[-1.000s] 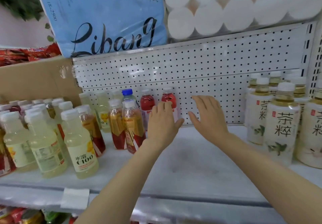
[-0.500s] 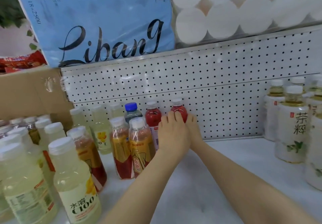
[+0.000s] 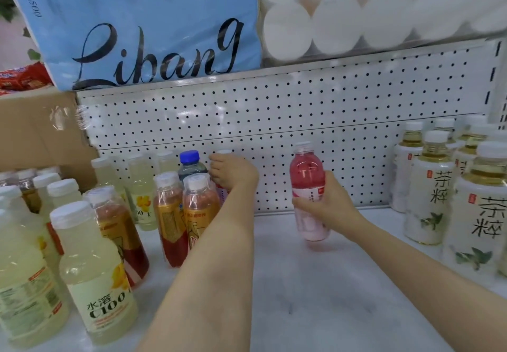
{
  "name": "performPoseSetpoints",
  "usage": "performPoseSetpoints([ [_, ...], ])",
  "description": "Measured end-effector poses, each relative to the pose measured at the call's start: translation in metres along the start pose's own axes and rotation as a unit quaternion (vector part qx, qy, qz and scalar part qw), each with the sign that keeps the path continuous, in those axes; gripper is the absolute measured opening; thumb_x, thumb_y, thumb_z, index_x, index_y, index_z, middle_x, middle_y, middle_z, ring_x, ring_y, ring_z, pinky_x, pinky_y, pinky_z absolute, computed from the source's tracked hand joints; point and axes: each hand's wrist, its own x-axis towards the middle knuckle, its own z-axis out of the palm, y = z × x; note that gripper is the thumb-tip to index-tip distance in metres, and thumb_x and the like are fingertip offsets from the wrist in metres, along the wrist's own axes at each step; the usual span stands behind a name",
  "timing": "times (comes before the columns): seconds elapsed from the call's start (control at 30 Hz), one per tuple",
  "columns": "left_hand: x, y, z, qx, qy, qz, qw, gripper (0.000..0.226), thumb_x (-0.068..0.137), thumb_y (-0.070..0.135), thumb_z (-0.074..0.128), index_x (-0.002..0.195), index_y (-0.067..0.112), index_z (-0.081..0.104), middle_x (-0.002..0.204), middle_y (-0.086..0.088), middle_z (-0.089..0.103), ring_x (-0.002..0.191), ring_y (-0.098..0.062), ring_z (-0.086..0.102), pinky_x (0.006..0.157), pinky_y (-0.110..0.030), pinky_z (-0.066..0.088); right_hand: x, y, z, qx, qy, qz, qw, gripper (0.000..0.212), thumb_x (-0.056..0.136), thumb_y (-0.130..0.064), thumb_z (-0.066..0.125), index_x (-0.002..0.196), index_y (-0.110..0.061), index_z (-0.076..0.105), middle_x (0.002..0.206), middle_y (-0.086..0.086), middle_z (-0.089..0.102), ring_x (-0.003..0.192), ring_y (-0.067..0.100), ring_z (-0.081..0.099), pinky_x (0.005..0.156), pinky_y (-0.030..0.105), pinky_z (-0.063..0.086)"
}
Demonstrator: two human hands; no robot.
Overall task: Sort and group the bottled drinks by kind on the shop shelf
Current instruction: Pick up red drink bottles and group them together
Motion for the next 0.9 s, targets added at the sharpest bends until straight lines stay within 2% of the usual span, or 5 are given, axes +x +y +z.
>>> performPoseSetpoints([
  [0.27,-0.018,-0.020,0.005,0.007,-0.051,0.022,0.998,0.089,0.090,0.018,0.071,0.151,0.007,0.007,0.143,-0.030,0.036,0.126,-0.043,0.049,0.102,-0.048,0.048,-0.031,-0.005,-0.027,0.096,0.003,0.024,0.995,0.054,0.077,-0.025,0.083,0.118,-0.021,0.048,0.102,0.000,0.065,0.091,0.015,0.067,0.071,0.028,0.055],
  [0.47,-0.059,-0.019,-0.012,-0.140,-0.112,0.029,0.983,0.092,0.079,0.018,0.082,0.144,0.005,0.019,0.136,-0.020,0.049,0.122,-0.040,0.054,0.098,-0.051,0.051,-0.054,-0.011,-0.037,0.147,-0.004,0.030,0.989,0.054,0.081,-0.025,0.080,0.122,-0.021,0.045,0.106,0.000,0.065,0.095,0.015,0.067,0.075,0.031,0.055],
  [0.67,-0.139,-0.026,-0.077,-0.283,-0.104,0.107,0.948,0.066,0.069,0.031,0.088,0.125,0.020,0.055,0.107,0.001,0.066,0.094,-0.018,0.066,0.070,-0.028,0.051,-0.101,-0.031,-0.046,0.191,0.013,-0.008,0.982,0.049,0.083,-0.020,0.077,0.123,-0.027,0.049,0.102,-0.005,0.067,0.090,0.011,0.068,0.080,0.034,0.058],
  [0.8,-0.199,-0.061,-0.126,-0.414,-0.065,0.148,0.896,0.063,0.065,0.048,0.086,0.120,0.028,0.062,0.100,0.005,0.072,0.090,-0.014,0.070,0.082,-0.038,0.059,-0.140,-0.047,-0.045,0.245,0.023,-0.092,0.965,0.077,0.086,-0.016,0.073,0.148,-0.037,0.033,0.109,-0.020,0.068,0.092,0.001,0.069,0.075,0.020,0.058],
  [0.9,-0.227,-0.087,-0.157,-0.421,-0.074,0.176,0.887,0.064,0.070,0.045,0.085,0.126,0.031,0.059,0.105,0.008,0.071,0.091,-0.009,0.070,0.084,-0.035,0.058,-0.168,-0.061,-0.037,0.254,0.013,-0.124,0.959,0.091,0.087,-0.020,0.071,0.154,-0.047,0.015,0.110,-0.042,0.060,0.102,-0.004,0.066,0.078,0.017,0.055],
])
